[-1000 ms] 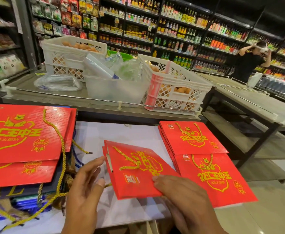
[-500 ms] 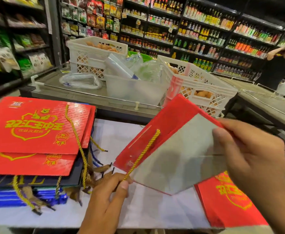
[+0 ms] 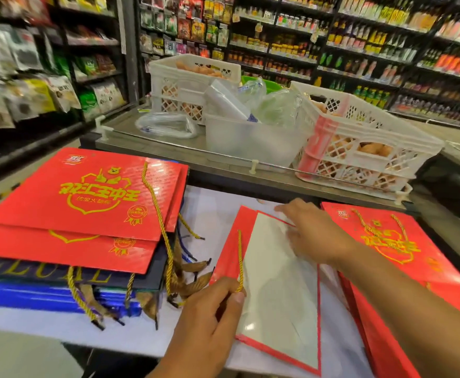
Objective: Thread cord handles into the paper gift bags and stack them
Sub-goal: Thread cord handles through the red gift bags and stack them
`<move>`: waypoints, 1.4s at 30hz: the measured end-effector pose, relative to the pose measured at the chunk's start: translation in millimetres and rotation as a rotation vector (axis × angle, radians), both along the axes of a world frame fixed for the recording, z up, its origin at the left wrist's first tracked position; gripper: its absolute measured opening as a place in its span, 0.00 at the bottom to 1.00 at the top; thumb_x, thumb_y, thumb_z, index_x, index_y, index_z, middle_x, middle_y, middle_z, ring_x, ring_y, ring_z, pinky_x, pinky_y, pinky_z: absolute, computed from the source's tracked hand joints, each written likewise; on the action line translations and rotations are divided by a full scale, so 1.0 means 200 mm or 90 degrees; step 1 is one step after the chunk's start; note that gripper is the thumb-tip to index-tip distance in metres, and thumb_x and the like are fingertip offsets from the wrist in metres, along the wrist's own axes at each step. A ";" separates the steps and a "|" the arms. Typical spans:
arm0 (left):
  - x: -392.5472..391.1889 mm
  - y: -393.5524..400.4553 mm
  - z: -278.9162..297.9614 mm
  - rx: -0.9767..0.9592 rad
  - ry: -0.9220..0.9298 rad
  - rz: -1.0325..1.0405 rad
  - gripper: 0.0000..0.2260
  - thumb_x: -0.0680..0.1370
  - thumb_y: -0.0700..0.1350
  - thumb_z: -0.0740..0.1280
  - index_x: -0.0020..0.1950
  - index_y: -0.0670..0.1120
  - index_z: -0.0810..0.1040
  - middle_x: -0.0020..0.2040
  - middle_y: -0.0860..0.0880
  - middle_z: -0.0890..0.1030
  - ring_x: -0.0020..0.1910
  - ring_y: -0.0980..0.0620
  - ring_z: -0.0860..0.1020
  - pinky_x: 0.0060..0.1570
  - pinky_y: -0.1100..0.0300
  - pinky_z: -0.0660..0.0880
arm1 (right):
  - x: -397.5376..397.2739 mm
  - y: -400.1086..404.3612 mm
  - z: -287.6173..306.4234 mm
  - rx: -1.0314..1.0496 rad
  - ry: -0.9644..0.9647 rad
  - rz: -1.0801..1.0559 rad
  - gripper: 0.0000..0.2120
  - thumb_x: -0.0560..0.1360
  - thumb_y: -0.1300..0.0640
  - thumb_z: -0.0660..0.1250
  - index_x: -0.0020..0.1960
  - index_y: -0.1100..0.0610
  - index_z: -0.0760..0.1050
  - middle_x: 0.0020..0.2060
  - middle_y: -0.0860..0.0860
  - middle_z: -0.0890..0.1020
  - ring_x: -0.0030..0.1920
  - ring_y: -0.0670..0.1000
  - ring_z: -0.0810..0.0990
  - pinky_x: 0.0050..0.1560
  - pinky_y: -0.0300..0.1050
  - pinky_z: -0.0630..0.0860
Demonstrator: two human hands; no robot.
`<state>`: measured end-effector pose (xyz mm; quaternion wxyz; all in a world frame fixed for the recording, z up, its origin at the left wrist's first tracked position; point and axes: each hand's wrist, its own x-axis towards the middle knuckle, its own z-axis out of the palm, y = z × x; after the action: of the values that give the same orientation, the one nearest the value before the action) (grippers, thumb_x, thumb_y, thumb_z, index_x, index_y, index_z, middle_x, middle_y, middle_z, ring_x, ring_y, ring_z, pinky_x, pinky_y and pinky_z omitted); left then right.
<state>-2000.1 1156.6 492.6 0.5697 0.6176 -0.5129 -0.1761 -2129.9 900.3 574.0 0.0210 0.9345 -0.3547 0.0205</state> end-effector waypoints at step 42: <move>-0.01 -0.05 0.01 0.067 0.043 0.141 0.21 0.79 0.35 0.68 0.58 0.62 0.77 0.60 0.66 0.75 0.62 0.63 0.77 0.57 0.67 0.74 | -0.03 0.81 -0.30 0.503 -0.658 -0.156 0.11 0.80 0.60 0.71 0.42 0.48 0.84 0.33 0.48 0.83 0.33 0.47 0.80 0.34 0.40 0.78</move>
<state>-2003.0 1147.3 494.2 0.5692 0.6933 -0.4120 -0.1597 -2136.9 1062.9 514.5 -0.4942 0.6946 -0.4035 0.3323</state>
